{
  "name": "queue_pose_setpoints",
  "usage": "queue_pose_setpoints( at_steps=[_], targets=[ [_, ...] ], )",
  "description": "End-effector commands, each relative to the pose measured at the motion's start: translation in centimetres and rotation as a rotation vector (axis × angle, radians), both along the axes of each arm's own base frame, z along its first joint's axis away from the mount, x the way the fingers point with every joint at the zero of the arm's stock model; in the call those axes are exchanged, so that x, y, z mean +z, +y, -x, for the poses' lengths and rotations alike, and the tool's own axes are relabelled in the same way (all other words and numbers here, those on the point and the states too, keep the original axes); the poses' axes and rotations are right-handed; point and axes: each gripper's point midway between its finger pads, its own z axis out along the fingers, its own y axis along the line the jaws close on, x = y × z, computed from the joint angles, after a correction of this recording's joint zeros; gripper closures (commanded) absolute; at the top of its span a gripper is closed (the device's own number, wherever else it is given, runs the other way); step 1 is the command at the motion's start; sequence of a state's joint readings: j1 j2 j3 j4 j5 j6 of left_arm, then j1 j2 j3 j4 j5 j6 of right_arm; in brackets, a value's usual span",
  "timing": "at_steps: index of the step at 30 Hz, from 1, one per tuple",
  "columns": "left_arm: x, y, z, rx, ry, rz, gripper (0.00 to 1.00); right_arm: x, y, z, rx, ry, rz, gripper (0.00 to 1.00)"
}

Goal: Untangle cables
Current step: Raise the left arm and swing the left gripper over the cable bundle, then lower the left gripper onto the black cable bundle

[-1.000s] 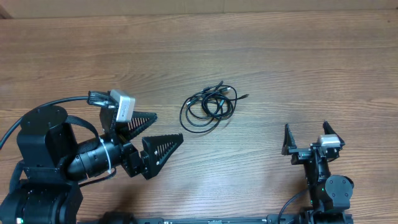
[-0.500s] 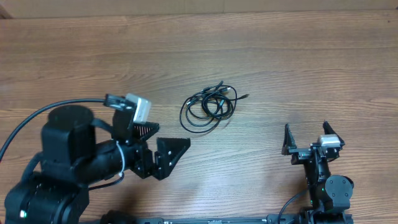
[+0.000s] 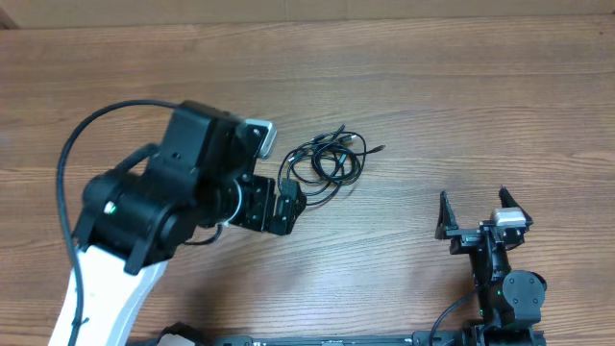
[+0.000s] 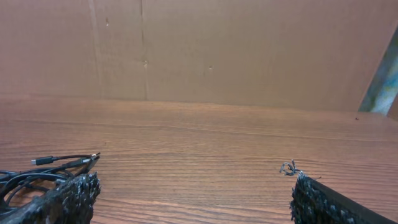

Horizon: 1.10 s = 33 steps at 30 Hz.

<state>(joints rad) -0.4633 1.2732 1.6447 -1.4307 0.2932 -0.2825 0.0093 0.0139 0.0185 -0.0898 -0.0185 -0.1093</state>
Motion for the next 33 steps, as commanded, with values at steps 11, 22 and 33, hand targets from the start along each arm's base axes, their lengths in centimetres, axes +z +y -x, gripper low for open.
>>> queue_pose_setpoints(
  at_steps=[11,22,33],
  targets=[
    [-2.9,-2.5,-0.2,-0.029,0.228,0.024,0.0,-0.1,0.0,0.0,-0.001,-0.006,0.004,0.0],
    [-3.6,-4.4,0.7,-0.14,0.23,0.007,0.0,-0.1,0.0,0.0,-0.001,-0.006,0.004,0.0],
    [-3.2,-5.3,0.3,-0.159,0.197,0.035,0.0,-0.1,0.0,0.0,-0.001,-0.006,0.004,0.0]
  ],
)
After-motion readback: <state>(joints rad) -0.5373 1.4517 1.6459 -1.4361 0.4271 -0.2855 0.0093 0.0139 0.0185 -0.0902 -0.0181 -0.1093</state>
